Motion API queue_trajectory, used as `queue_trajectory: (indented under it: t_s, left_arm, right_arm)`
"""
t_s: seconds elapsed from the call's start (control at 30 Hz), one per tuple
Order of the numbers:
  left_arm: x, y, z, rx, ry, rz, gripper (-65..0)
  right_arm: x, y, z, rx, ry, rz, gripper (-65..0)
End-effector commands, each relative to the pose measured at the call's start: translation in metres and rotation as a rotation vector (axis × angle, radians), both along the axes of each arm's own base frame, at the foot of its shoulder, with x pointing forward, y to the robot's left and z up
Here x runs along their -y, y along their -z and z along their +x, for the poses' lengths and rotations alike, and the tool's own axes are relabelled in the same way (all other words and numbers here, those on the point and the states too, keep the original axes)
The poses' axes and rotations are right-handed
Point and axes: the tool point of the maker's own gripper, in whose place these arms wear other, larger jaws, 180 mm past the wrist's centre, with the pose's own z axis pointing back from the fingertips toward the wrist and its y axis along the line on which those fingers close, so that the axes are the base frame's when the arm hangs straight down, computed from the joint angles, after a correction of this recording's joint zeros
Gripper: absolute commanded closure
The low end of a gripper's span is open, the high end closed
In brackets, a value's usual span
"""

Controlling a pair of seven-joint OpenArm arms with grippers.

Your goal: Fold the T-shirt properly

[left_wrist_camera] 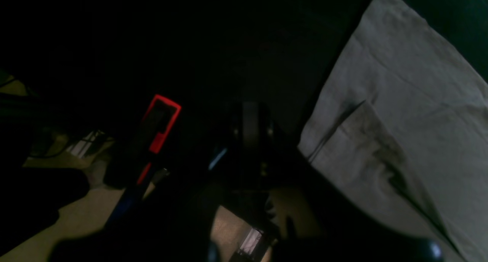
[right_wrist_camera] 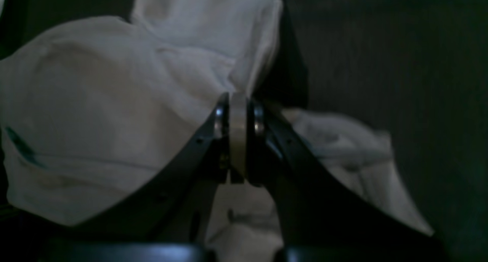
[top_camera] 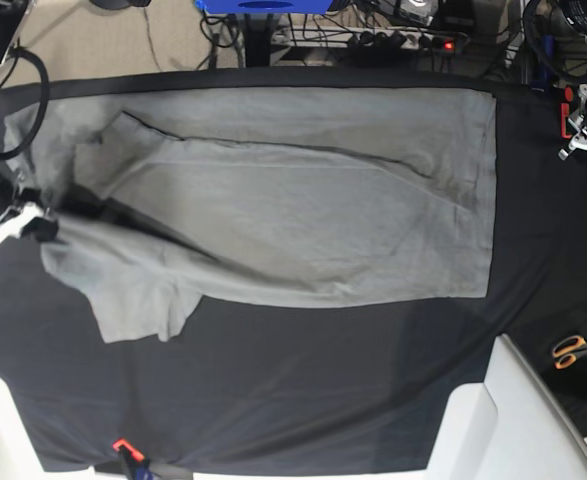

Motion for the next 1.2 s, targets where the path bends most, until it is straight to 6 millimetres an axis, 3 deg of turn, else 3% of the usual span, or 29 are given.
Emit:
queue_trajectory:
  t_s: [0.0, 0.03, 0.13, 0.23, 0.3, 0.37, 0.43, 0.5, 0.63, 0.73, 0.83, 1.0, 1.07, 1.17]
  left_arm:
    - [-0.007, -0.013, 0.006, 0.035, 0.008, 0.033, 0.0]
    - [-0.007, -0.013, 0.006, 0.035, 0.008, 0.033, 0.0]
    - [-0.007, -0.013, 0.007, 0.035, 0.008, 0.035, 0.0]
    - [-0.007, -0.013, 0.007, 0.035, 0.008, 0.035, 0.0]
    - [-0.007, -0.014, 0.007, 0.035, 0.009, 0.036, 0.0]
    - [-0.007, -0.014, 0.007, 0.035, 0.009, 0.036, 0.0]
    - [-0.008, -0.014, 0.007, 0.035, 0.007, 0.037, 0.0]
    - [-0.008, -0.014, 0.007, 0.036, 0.008, 0.038, 0.0]
    - [-0.008, -0.015, 0.007, 0.038, 0.009, 0.04, 0.0]
    - [-0.008, -0.015, 0.007, 0.037, 0.01, 0.041, 0.0]
    - [-0.012, -0.018, 0.006, 0.03, 0.016, 0.055, 0.0]
    - [-0.017, -0.021, 0.006, 0.025, 0.021, 0.069, 0.0]
    - [-0.018, -0.022, 0.006, 0.026, 0.017, 0.071, 0.0]
    - [-0.018, -0.022, 0.007, 0.027, 0.019, 0.07, 0.0]
  right_arm:
    - [0.004, -0.013, 0.01, 0.043, -0.001, -0.007, -1.7]
    - [0.003, -0.011, 0.007, 0.028, -0.008, -0.005, -4.5]
    - [-0.005, -0.008, 0.002, -0.007, -0.024, 0.013, -20.9]
    - [-0.003, -0.02, 0.005, 0.045, 0.032, 0.025, -38.7]
    - [0.004, -0.031, 0.008, 0.082, 0.103, 0.036, -45.2]
    - [0.013, -0.044, 0.017, 0.122, 0.173, 0.032, -47.3]
    - [0.008, -0.058, 0.044, 0.184, 0.15, 0.023, -47.4]
    - [0.005, -0.057, 0.071, 0.188, 0.098, -0.018, -47.0]
    - [0.009, -0.027, 0.116, 0.158, 0.079, -0.093, -46.8]
    - [0.014, 0.004, 0.136, 0.126, 0.093, -0.142, -46.8]
    - [0.018, 0.033, 0.144, 0.081, 0.105, -0.174, -46.8]
    - [0.018, 0.059, 0.146, 0.057, 0.147, -0.165, -46.8]
    - [0.013, 0.064, 0.145, 0.049, 0.13, -0.173, -46.8]
    - [-0.012, 0.068, 0.148, 0.049, 0.081, -0.165, -46.8]
